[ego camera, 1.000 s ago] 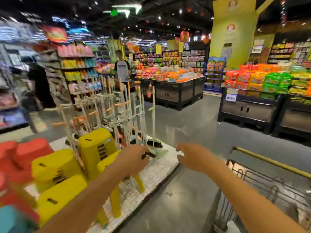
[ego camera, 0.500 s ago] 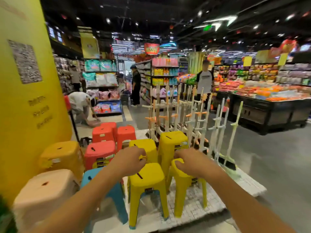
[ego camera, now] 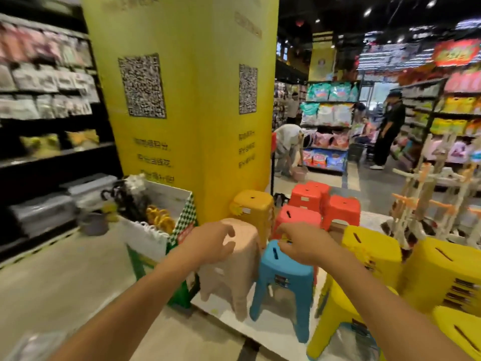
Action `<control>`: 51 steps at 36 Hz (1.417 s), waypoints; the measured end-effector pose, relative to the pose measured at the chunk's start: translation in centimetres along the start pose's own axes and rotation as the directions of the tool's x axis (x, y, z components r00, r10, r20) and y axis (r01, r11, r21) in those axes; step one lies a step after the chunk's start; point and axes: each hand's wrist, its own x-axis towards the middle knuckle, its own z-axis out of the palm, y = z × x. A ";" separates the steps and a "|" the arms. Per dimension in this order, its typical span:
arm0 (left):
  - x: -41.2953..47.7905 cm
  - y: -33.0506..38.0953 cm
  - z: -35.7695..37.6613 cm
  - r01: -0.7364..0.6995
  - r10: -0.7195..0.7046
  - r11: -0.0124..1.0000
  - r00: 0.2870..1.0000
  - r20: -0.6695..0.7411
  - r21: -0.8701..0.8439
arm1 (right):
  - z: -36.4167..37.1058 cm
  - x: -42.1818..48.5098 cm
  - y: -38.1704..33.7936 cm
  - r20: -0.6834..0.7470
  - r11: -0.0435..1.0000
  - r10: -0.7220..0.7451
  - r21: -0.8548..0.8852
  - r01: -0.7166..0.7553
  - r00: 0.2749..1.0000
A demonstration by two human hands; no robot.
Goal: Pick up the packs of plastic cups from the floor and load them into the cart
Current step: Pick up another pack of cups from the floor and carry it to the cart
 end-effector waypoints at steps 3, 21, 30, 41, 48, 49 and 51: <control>-2.0 -2.6 -0.4 0.113 -0.113 0.994 0.994 0.000 0.003 | 0.9 2.5 -2.3 0.022 0.993 -0.119 0.029 0.118 0.993; -19.5 -13.7 1.9 0.687 -0.689 0.724 0.725 0.000 -0.062 | 9.6 7.5 -20.2 0.159 0.796 -0.606 0.146 0.588 0.780; -26.1 -21.0 1.5 0.785 -0.788 0.613 0.615 -0.007 -0.085 | 13.5 9.4 -30.6 0.178 0.707 -0.707 0.185 0.682 0.684; -28.8 -33.7 0.8 0.775 -0.778 0.625 0.629 0.008 -0.089 | 15.8 13.7 -42.5 0.236 0.723 -0.690 0.188 0.664 0.684; -29.7 -41.6 0.5 0.759 -0.759 0.646 0.650 0.041 -0.079 | 17.5 16.8 -49.1 0.250 0.764 -0.645 0.185 0.618 0.722; -29.8 -42.7 0.5 0.756 -0.755 0.650 0.654 0.043 -0.083 | 17.8 17.2 -49.9 0.252 0.768 -0.640 0.185 0.613 0.726; -29.9 -44.6 0.7 0.748 -0.747 0.658 0.663 0.045 -0.093 | 18.4 18.1 -51.4 0.258 0.779 -0.626 0.185 0.599 0.735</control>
